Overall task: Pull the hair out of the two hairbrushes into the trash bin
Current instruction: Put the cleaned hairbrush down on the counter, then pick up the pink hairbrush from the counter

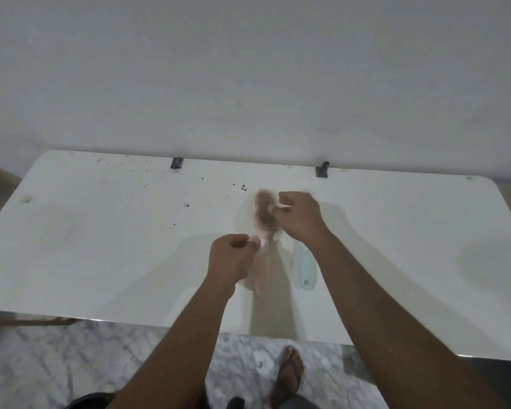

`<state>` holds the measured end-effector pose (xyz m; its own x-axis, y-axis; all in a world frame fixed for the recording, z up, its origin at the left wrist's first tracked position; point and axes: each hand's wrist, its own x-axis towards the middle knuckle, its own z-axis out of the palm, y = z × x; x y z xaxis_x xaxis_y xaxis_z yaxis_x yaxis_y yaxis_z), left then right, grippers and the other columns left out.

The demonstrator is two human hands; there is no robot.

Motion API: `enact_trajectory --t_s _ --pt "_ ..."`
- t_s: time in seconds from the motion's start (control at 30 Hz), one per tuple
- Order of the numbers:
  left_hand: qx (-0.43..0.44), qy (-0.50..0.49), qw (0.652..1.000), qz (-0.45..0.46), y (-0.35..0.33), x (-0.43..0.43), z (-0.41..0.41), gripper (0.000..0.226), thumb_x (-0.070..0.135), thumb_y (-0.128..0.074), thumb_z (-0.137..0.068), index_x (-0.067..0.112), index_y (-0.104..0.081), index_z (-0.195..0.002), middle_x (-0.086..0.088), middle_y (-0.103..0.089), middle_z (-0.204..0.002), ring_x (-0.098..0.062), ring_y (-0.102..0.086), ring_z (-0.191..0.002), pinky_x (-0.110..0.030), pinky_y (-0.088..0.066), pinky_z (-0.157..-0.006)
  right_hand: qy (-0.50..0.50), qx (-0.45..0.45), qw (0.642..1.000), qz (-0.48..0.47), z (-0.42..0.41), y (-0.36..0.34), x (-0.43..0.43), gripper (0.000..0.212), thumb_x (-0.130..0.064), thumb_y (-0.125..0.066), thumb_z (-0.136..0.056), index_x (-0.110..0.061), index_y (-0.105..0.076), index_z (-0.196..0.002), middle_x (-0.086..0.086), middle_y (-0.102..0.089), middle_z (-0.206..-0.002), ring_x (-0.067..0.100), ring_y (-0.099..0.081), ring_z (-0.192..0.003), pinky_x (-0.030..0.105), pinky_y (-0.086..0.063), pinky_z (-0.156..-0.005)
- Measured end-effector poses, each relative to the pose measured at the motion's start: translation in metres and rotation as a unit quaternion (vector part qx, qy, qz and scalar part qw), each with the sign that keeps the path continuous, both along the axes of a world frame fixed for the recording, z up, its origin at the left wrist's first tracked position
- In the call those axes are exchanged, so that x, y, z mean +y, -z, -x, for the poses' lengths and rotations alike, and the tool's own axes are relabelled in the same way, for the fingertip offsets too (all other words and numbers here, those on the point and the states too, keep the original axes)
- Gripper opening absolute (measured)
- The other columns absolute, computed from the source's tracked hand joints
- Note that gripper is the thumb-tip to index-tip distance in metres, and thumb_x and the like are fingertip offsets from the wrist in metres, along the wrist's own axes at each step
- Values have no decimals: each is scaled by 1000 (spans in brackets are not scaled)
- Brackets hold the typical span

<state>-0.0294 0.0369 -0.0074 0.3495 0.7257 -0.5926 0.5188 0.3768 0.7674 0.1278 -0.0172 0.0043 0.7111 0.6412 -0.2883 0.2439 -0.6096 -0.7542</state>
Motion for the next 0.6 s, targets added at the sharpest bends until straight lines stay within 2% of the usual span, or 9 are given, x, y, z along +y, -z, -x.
enact_trajectory --t_s 0.07,0.13,0.23,0.37,0.5,0.6 --pt "30 27 998 -42 8 -7 -3 46 31 -80 -80 11 -69 -119 2 -73 -99 -21 -70 -94 -41 -60 -84 -6 -20 1000 23 8 7 6 31 -30 -70 -90 -5 -71 -108 9 -72 -117 24 -69 -108 31 -51 -95" --pt "61 56 993 -85 10 -12 -5 47 32 -80 -79 13 -68 -120 6 -72 -102 -19 -68 -102 -38 -55 -94 8 -20 1000 21 13 10 10 29 -28 -71 -89 0 -69 -95 12 -75 -105 26 -70 -101 31 -51 -86" --pt "102 107 980 -132 9 -16 -8 40 29 -79 -78 21 -70 -117 8 -72 -109 -15 -65 -103 -25 -48 -85 22 -12 1000 16 17 11 12 33 -25 -74 -87 6 -68 -98 15 -74 -103 28 -70 -100 31 -50 -86" --pt "98 107 982 -121 11 -18 -9 23 24 -78 -76 26 -74 -99 14 -70 -92 -12 -66 -91 -22 -46 -76 26 -3 1000 16 18 13 13 34 -22 -76 -84 8 -66 -94 18 -73 -102 32 -70 -100 39 -53 -89" --pt "74 78 991 -86 10 -18 -8 14 16 -77 -69 27 -68 -70 11 -75 -80 -16 -73 -82 -34 -60 -80 46 41 998 -9 19 10 8 45 -18 -79 -83 10 -63 -113 18 -72 -113 29 -67 -109 35 -50 -97" --pt "28 33 998 -44 8 -18 -6 16 13 -74 -59 24 -63 -64 0 -76 -78 -25 -72 -77 -47 -62 -80 54 47 997 -26 20 8 6 47 -18 -81 -81 12 -63 -112 22 -72 -112 33 -66 -109 40 -52 -98"
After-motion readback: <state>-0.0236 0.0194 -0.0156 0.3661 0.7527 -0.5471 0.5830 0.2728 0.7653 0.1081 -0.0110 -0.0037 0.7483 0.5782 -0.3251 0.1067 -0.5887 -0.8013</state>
